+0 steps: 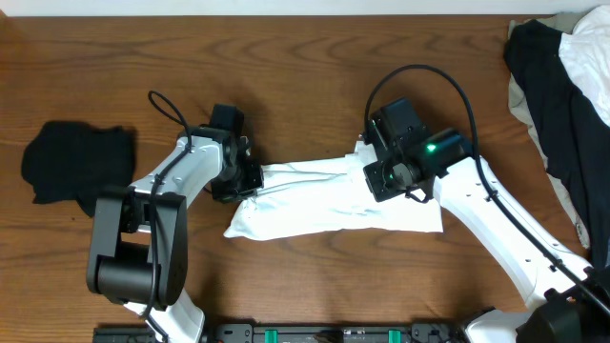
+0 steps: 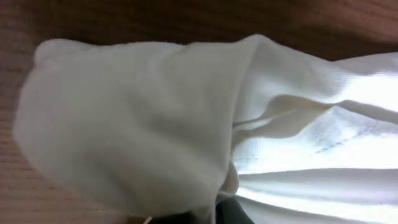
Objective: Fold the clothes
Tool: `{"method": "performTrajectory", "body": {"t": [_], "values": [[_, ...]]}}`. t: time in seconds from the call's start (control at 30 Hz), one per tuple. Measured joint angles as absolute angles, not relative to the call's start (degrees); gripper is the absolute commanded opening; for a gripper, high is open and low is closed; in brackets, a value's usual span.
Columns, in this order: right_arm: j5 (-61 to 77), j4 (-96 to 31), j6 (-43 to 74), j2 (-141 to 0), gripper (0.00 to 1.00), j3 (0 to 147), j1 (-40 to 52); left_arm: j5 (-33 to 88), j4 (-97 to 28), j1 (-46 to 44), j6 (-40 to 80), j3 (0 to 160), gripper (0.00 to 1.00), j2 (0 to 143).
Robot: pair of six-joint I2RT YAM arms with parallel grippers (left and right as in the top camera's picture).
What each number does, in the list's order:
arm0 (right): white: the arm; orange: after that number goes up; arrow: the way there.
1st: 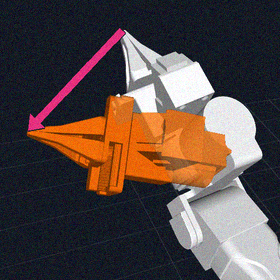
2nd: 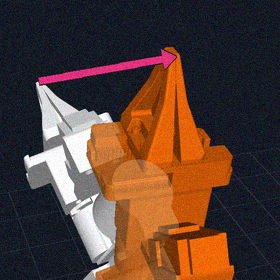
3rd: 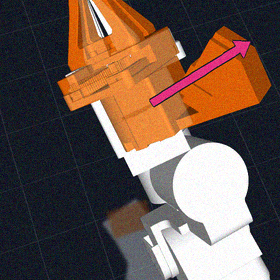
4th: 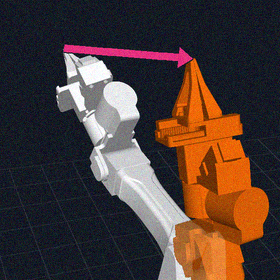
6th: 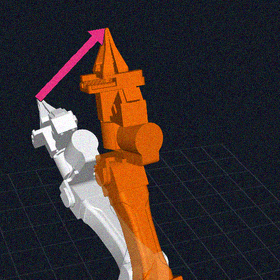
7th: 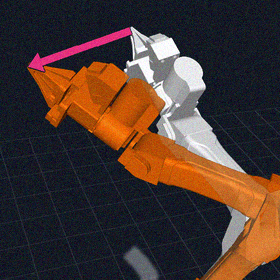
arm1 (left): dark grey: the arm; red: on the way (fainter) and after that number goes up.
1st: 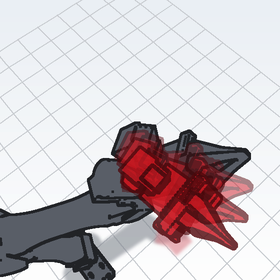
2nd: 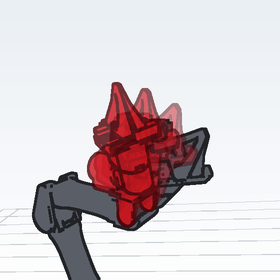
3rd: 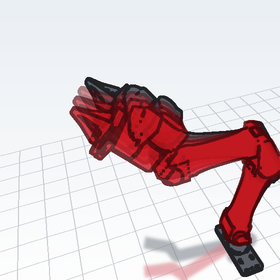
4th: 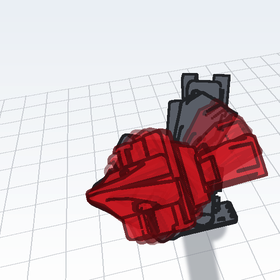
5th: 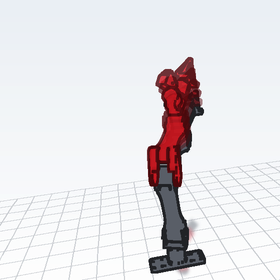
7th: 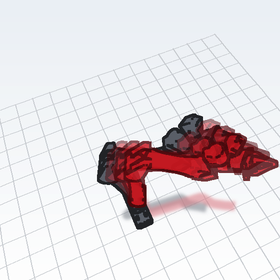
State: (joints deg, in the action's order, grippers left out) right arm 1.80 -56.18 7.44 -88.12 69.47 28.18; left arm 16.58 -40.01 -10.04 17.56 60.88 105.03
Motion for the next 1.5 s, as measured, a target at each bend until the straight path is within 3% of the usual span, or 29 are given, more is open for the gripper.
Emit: {"method": "performTrajectory", "body": {"t": [0.27,0.63,0.83,1.2,1.5], "values": [[-1.4,-57.2,9.2,-88.1,0.31,69.5,27.3,12.4,-44.1,-3.9,17.5,60.6,0.06,103.5],[-5.1,-60.8,11.6,-88.1,0.31,69.5,15.3,8.1,-44.6,14.0,16.4,60.4,0.06,95.5],[-6.1,-62.1,11.6,-88.1,0.31,69.5,9.5,15.2,-50.0,19.9,14.7,62.4,0.06,95.5],[-6.5,-63.2,11.6,-88.1,0.31,69.5,7.5,43.8,-49.2,16.9,12.2,65.0,0.06,89.7],[-6.0,-63.4,11.6,-88.1,0.32,69.5,7.5,49.0,-39.3,3.9,18.4,65.0,0.06,86.4]]}}
